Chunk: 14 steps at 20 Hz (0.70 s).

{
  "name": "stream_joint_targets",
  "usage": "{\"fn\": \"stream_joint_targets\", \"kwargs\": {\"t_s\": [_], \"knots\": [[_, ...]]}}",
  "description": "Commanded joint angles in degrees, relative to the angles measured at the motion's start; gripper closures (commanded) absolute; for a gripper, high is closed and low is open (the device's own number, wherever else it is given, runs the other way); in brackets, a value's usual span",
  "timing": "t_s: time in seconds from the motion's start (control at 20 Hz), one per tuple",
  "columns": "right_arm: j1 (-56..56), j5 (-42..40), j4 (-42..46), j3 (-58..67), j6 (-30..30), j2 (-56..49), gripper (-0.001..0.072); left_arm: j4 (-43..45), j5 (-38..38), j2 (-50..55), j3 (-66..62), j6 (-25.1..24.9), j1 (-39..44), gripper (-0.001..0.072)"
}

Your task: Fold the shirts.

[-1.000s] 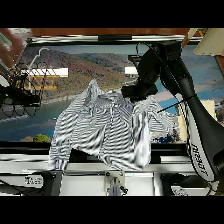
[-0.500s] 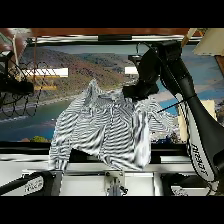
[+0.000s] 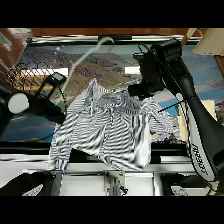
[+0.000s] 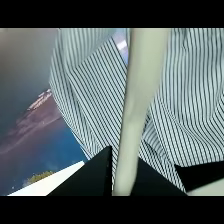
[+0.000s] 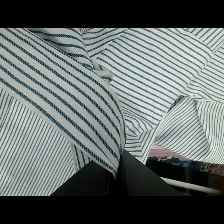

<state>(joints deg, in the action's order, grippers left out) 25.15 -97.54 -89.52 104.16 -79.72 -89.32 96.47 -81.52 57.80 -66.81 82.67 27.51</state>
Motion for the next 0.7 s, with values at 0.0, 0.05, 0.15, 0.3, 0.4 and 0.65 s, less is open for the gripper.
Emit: {"fn": "stream_joint_targets", "kwargs": {"t_s": [0.0,0.05,0.15,0.3,0.4,0.65], "knots": [[-0.9,0.0,2.3,0.0,-0.3,0.0,0.0631,3.7,-1.6,-5.9,6.6,2.4,7.5,0.0667],[-1.3,0.0,2.2,0.0,-0.5,0.0,0.0631,3.6,-2.0,-8.1,7.5,0.2,9.3,0.0667],[-2.1,0.0,2.3,0.0,-0.8,0.0,0.0631,3.6,-3.9,-12.3,9.2,-1.9,14.0,0.0668],[-3.1,0.7,2.3,0.0,-1.1,0.0,0.0630,3.3,-7.6,-16.0,13.2,1.2,20.5,0.0668],[-3.3,1.2,2.5,0.0,-1.2,0.0,0.0631,3.4,-7.7,-17.3,16.4,1.2,24.9,0.0668],[-3.3,1.2,2.4,0.0,-1.7,0.0,0.0631,6.7,-6.0,-16.7,18.7,2.5,26.5,0.0668]]}}
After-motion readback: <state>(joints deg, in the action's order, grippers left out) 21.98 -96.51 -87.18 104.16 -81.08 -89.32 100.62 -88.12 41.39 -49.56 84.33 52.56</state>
